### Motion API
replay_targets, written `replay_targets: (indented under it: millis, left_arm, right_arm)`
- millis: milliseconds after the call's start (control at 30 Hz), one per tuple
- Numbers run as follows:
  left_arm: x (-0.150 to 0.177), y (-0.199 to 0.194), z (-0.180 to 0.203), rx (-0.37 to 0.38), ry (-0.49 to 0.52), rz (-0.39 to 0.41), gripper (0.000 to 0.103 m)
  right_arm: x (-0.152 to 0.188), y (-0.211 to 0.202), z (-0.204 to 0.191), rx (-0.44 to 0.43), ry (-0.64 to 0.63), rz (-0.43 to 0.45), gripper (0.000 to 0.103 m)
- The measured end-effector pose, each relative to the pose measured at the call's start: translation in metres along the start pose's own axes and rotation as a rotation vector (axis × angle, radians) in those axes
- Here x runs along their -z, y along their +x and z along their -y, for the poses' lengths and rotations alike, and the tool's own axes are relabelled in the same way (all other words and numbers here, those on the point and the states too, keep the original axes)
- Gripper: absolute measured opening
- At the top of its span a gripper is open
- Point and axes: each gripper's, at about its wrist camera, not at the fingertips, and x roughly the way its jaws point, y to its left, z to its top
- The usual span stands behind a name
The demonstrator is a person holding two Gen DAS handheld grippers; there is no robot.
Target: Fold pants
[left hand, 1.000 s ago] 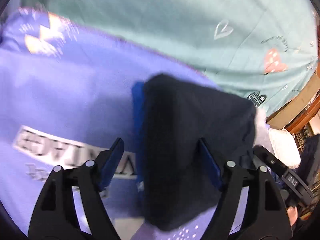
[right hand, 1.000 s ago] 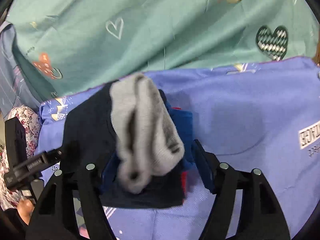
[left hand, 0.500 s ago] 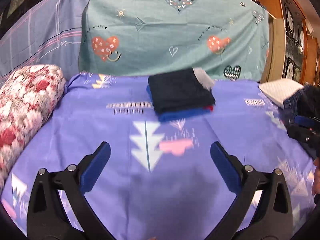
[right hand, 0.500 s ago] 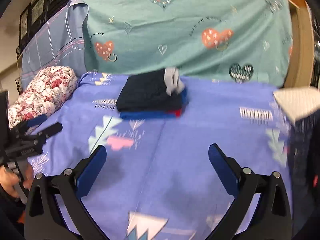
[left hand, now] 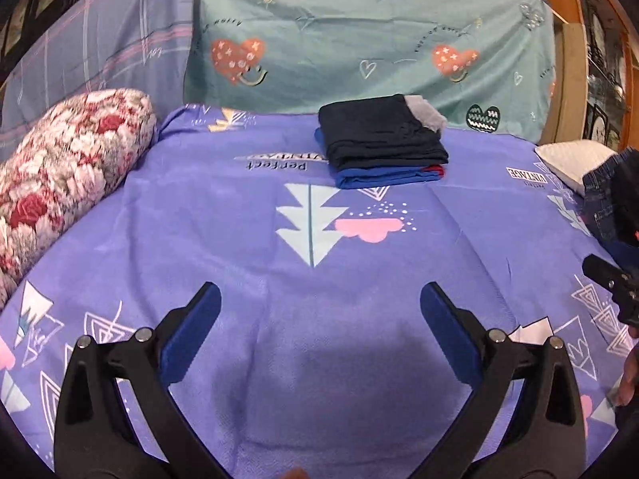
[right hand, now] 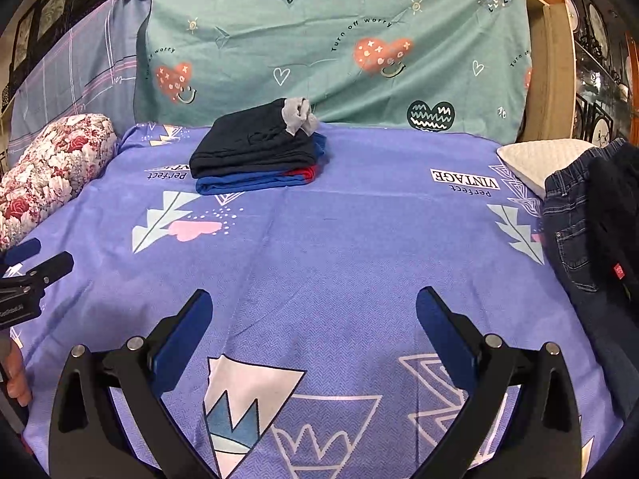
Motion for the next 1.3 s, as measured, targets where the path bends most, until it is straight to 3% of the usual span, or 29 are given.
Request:
replay_targets:
  millis: [167, 1300]
  left_arm:
    - [0.0005, -0.0031, -0.0134, -0.007, -0.067, 0.014, 0.101]
    - [0.0004, -0.0057, -0.0080, -0.019, -0.030, 0.021, 0.101]
  right_arm:
    - [0.0013, -0.0044, -0.0054, 0.032, -0.021, 0.022, 0.102]
    - [0.0008, -0.0030, -0.0038, 0.036, -0.019, 0.012, 0.102]
